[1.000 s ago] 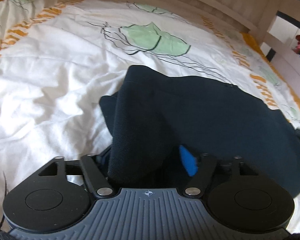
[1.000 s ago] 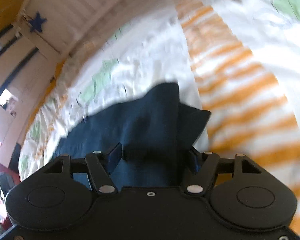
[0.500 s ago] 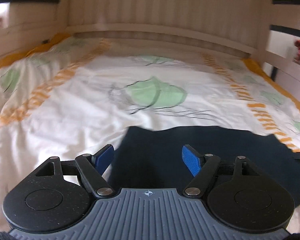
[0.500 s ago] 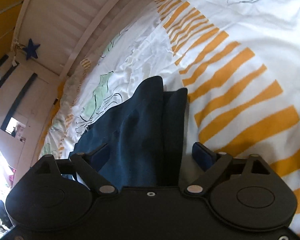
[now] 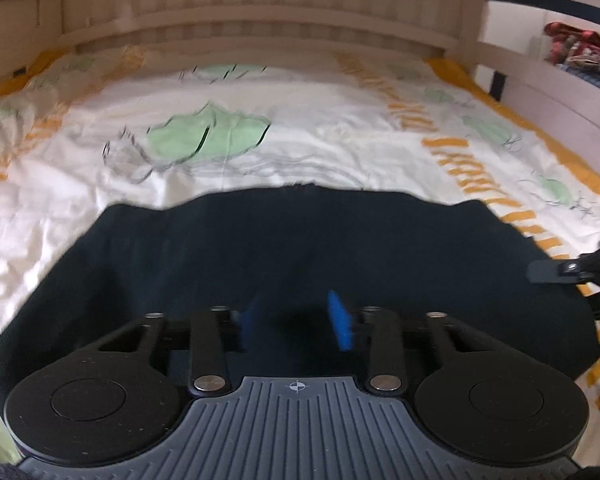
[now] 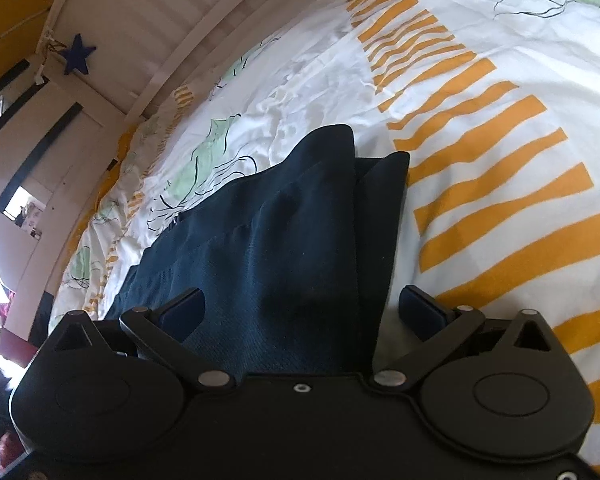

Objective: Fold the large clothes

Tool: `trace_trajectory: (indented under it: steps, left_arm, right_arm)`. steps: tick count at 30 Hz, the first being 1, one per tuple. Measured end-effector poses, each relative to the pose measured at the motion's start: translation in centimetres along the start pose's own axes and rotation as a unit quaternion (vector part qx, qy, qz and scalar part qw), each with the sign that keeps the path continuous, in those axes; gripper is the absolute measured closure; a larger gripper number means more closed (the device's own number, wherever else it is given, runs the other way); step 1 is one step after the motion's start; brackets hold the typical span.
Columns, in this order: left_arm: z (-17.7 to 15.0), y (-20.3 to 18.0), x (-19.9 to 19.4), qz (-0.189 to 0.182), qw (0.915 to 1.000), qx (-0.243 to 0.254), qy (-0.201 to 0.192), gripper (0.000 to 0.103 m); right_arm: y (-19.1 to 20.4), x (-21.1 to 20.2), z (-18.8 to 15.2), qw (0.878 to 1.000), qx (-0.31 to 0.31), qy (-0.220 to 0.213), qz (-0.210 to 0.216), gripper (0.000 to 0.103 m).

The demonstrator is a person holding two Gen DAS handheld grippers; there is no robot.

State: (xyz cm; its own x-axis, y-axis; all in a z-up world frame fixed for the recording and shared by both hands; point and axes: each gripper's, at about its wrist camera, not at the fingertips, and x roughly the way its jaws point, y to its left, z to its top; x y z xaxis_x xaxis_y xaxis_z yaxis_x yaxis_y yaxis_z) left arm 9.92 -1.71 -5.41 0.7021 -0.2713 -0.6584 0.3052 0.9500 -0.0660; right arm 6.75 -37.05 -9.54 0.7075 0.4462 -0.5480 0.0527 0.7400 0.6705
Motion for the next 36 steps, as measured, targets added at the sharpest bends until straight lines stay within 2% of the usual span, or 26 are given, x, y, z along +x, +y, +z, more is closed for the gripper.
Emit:
trace_trajectory:
  steps: [2, 8, 10, 12, 15, 19, 22, 25, 27, 30, 36]
  left_arm:
    - [-0.3, 0.3, 0.2, -0.008, 0.9999, -0.012, 0.005, 0.078]
    - [-1.8, -0.3, 1.5, -0.002, 1.0000, 0.001, 0.005, 0.079]
    - [-2.1, -0.5, 1.9, 0.002, 1.0000, 0.009, 0.003, 0.079]
    - [-2.1, -0.6, 1.8, 0.005, 0.9999, 0.012, 0.003, 0.080]
    - [-1.8, -0.4, 1.4, 0.000, 1.0000, 0.001, 0.006, 0.080]
    - [-1.6, -0.7, -0.8, -0.019, 0.9998, -0.002, -0.005, 0.081]
    - [-2.3, -1.5, -2.6, -0.036, 0.9989, 0.016, -0.024, 0.080]
    - [-3.2, -2.0, -2.3, -0.031, 0.9986, 0.036, -0.022, 0.078]
    - [-3.8, -1.5, -0.9, -0.037, 0.9992, 0.018, -0.003, 0.077]
    - [-3.5, -0.3, 0.1, -0.059, 0.9980, -0.023, 0.006, 0.076]
    - [-3.0, 1.7, -1.4, -0.080, 0.9951, -0.058, 0.006, 0.076]
  right_arm:
    - [-0.2, 0.0, 0.0, 1.000, 0.004, 0.000, 0.005, 0.000]
    - [0.0, 0.0, -0.1, 1.000, 0.001, 0.001, 0.006, 0.001]
    - [0.0, 0.0, -0.1, 1.000, -0.001, 0.002, 0.001, 0.010]
    - [-0.4, 0.0, -0.2, 1.000, 0.008, 0.008, 0.002, 0.047]
    - [-1.3, 0.4, -0.2, 0.998, 0.041, 0.023, 0.029, 0.060]
    - [-0.5, 0.0, -0.1, 0.999, 0.018, 0.019, 0.024, 0.063]
    - [-0.1, -0.5, -0.1, 0.999, 0.018, 0.013, 0.026, 0.068]
    - [0.8, -1.0, 0.0, 1.000, 0.014, 0.004, 0.023, 0.071]
    - [1.7, -1.5, 0.0, 1.000, 0.010, -0.001, 0.025, 0.073]
    - [3.5, -2.4, 0.3, 0.999, 0.000, -0.007, 0.036, 0.076]
    - [10.1, -3.1, 2.0, 0.996, -0.041, -0.005, 0.077, 0.076]
